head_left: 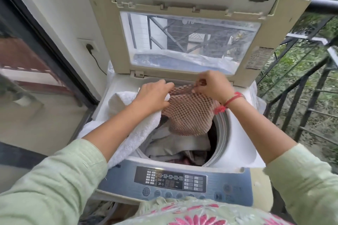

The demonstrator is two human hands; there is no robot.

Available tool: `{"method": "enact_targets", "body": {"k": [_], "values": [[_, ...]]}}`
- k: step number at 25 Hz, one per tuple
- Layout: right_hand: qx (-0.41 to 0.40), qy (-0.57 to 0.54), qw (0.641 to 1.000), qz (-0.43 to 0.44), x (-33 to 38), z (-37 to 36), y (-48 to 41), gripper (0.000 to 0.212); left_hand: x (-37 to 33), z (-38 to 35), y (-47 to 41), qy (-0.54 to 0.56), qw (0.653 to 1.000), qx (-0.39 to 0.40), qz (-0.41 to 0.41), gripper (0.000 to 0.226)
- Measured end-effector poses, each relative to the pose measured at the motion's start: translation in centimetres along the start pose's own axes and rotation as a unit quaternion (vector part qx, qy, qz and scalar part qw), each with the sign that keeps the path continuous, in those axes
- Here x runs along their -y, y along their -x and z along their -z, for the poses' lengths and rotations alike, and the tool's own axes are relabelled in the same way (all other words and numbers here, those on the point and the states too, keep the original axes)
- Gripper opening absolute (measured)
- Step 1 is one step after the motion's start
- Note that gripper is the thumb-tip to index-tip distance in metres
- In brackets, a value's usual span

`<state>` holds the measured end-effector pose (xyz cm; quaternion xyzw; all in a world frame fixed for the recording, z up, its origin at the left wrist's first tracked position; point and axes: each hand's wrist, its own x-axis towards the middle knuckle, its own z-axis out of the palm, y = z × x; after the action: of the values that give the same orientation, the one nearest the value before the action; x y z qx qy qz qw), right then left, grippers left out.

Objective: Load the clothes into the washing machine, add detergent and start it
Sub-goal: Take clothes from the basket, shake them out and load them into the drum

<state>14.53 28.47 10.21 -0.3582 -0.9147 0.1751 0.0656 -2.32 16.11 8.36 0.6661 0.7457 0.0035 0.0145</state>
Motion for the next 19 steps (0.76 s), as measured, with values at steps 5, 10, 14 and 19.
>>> {"method": "enact_targets", "body": {"k": [5,10,14,19], "values": [[-0.140,-0.012,0.975,0.174,-1.0,-2.2,-0.8,0.023,4.0,-0.6,0.3,0.048,0.995,0.003,0.082,0.014],[0.401,0.070,0.913,0.037,-1.2,-8.1,2.9,0.024,5.1,-2.0,2.1,0.125,0.979,-0.116,0.110,0.023],[0.412,0.112,0.903,0.044,-1.5,-8.1,1.8,0.032,5.6,-0.9,3.7,0.142,0.970,-0.175,0.090,0.036],[0.176,-0.301,0.933,0.090,7.1,-7.8,0.8,0.085,7.0,2.0,7.2,0.180,0.945,-0.262,0.077,0.041]]}}
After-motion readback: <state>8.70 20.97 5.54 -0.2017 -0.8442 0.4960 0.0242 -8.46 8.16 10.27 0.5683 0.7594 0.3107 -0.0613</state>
